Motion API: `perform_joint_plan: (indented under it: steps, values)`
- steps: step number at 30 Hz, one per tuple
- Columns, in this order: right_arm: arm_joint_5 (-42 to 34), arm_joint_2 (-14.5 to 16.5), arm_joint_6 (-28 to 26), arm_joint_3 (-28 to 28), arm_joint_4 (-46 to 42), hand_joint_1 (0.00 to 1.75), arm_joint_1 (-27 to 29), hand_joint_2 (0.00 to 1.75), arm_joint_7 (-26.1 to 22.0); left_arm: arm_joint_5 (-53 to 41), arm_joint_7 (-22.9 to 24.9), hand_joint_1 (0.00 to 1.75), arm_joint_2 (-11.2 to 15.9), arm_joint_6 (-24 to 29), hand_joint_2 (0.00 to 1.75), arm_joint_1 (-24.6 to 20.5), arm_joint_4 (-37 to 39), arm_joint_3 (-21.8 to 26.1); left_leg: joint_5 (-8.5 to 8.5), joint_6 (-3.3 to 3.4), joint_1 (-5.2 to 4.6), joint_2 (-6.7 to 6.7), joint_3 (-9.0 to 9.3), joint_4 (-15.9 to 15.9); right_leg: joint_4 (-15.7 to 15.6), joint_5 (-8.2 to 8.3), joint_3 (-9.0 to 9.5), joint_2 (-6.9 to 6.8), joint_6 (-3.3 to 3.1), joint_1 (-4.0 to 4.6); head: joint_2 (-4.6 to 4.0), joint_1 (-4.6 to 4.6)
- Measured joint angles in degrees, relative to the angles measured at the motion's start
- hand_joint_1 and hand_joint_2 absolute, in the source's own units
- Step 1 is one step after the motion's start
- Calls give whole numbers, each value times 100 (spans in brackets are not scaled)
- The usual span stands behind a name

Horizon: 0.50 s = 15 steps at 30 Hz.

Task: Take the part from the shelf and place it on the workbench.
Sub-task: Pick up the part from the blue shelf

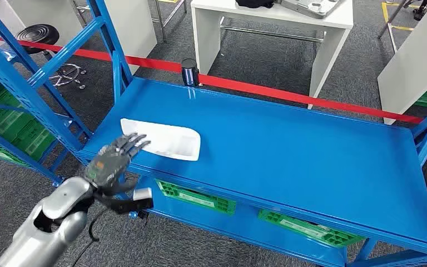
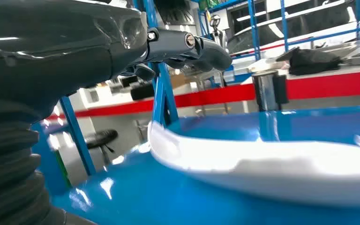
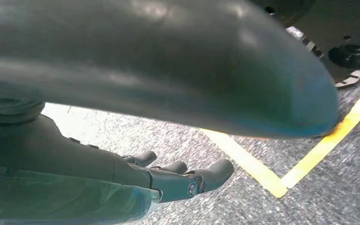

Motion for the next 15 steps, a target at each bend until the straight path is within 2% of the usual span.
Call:
perform_joint_plan:
  steps: [2,3,5,6,7,8,10,11,12,13,15]
  values:
    - [13,-20,7,8,-9,0,-5,0,1,-38,42,0,9,3,175,-172,143,-22,-115,-39,11,21,-80,180,-5,1,12,1,-28,-14,-1,-10]
    - [22,-34,16,18,-17,0,-10,0,1,-74,82,0,17,6,175,-329,280,-43,-256,-74,24,37,-205,443,-10,1,21,2,-50,-26,0,-15]
    - [31,-58,45,34,-24,0,-17,0,1,-156,168,0,21,22,175,-551,501,-76,-585,-123,45,57,-585,1218,-9,-8,27,7,-78,-19,-1,-22]
    - [32,-65,62,40,-26,0,-18,0,2,-200,206,0,21,27,175,-623,598,-92,-674,-132,52,60,-763,1540,-9,-12,30,13,-81,-15,-1,-22]
    - [31,-71,76,43,-26,0,-17,0,3,-244,238,0,19,30,175,-680,681,-109,-652,-129,57,61,-855,1667,-8,-18,37,21,-86,-11,-1,-22]
    - [27,-75,85,45,-27,0,-17,0,4,-280,257,0,15,29,175,-740,755,-123,-516,-113,57,62,-832,1555,-8,-24,49,30,-89,-4,-1,-22]
    - [19,-77,90,46,-32,0,-18,0,5,-343,274,0,0,22,175,-899,887,-147,-80,-32,39,60,-524,815,-10,-40,82,43,-90,9,-1,-21]
    - [15,-74,91,46,-38,0,-19,0,7,-366,276,0,-11,16,175,-992,953,-161,68,20,21,60,-350,449,-11,-47,85,47,-82,24,-1,-15]
    - [14,-75,95,47,-44,0,-20,0,8,-386,275,0,-25,2,175,-1083,1022,-175,141,67,-3,60,-226,193,-13,-50,77,49,-67,27,-1,-12]
    - [15,-76,102,48,-48,0,-19,0,9,-400,270,0,-43,-12,175,-1157,1093,-190,146,100,-26,61,-166,70,-17,-47,64,50,-51,23,0,-7]
    - [26,-84,125,54,-56,0,-16,0,15,-415,246,0,-83,-34,175,-1257,1228,-217,134,127,-51,62,-129,-6,-46,-34,59,49,8,19,1,-8]
